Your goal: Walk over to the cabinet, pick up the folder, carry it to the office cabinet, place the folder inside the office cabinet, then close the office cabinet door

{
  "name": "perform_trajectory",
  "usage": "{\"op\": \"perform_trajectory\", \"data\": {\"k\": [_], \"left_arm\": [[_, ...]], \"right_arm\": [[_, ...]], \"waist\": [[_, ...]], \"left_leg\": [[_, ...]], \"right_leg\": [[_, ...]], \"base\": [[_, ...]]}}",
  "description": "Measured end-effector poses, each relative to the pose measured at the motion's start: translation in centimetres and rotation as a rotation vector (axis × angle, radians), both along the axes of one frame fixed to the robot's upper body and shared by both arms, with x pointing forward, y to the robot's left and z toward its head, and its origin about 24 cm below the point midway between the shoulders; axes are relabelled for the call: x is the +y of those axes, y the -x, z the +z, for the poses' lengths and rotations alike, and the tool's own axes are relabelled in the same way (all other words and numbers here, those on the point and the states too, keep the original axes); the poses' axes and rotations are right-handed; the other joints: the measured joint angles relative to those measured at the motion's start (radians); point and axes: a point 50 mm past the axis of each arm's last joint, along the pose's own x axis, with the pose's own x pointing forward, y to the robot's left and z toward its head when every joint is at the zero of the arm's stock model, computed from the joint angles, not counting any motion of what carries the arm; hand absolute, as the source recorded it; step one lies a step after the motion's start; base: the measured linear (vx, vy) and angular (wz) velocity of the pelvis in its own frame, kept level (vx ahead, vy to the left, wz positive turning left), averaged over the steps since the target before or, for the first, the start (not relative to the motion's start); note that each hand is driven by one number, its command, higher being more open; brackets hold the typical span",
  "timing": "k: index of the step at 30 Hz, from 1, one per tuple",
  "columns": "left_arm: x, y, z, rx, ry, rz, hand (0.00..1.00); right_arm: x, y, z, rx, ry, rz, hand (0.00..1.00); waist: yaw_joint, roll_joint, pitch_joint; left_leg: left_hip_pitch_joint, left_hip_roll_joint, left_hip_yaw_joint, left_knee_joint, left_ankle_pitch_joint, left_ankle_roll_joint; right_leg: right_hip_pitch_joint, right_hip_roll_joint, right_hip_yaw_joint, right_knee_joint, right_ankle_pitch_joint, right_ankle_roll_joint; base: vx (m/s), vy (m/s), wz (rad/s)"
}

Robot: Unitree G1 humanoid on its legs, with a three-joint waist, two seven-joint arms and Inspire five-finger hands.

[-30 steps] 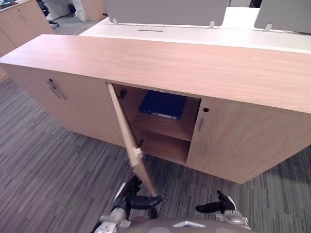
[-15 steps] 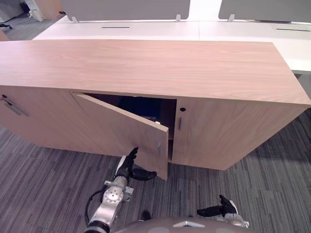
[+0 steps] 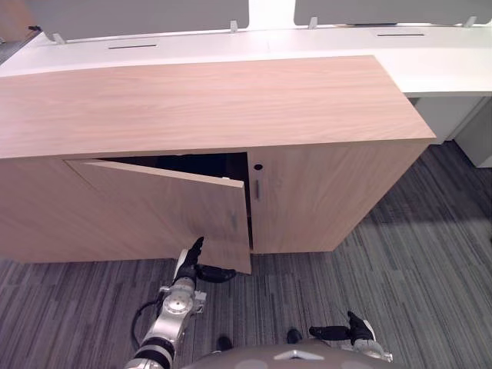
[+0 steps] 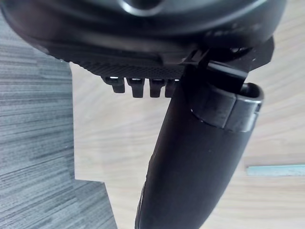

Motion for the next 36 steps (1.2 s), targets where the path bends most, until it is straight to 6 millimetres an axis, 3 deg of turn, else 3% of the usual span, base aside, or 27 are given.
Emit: {"op": "perform_trajectory", "data": {"k": [5, 9, 23, 36], "left_arm": [[0.9, 2.5, -1.5, 0.085, 0.022, 0.102, 1.00], [1.5, 5.8, -3.6, 0.225, 0.024, 0.162, 1.00], [2.6, 13.4, -6.1, 0.485, 0.065, 0.360, 1.00], [2.7, 13.6, -6.2, 0.495, 0.094, 0.394, 1.00]], "right_arm": [[-0.1, -0.2, 0.0, 0.001, 0.004, -0.010, 1.00], [-0.3, -0.6, 0.1, -0.014, 0.006, -0.040, 1.00], [-0.3, 0.4, -0.2, 0.006, -0.023, -0.112, 1.00], [-0.2, 0.5, -0.4, 0.019, -0.050, -0.133, 1.00]], "waist": [[0.003, -0.007, 0.001], [0.025, -0.011, -0.001], [0.055, -0.004, -0.009], [0.078, -0.006, -0.014]], "left_leg": [[-0.005, 0.002, -0.012, 0.016, -0.017, -0.024], [-0.004, 0.002, -0.119, 0.048, -0.039, -0.004], [0.002, 0.003, -0.118, 0.052, -0.061, -0.012], [0.022, 0.016, -0.137, 0.061, -0.066, -0.007]], "right_leg": [[-0.017, 0.011, 0.042, -0.009, 0.010, -0.001], [-0.016, 0.011, 0.077, -0.022, 0.021, 0.001], [-0.035, 0.015, 0.083, 0.002, 0.020, -0.001], [-0.012, 0.027, 0.031, 0.013, 0.026, -0.003]], "base": [[0.00, -0.016, -0.27], [0.05, -0.023, -0.25], [-0.02, 0.023, -0.05], [0.05, 0.010, 0.00]]}}
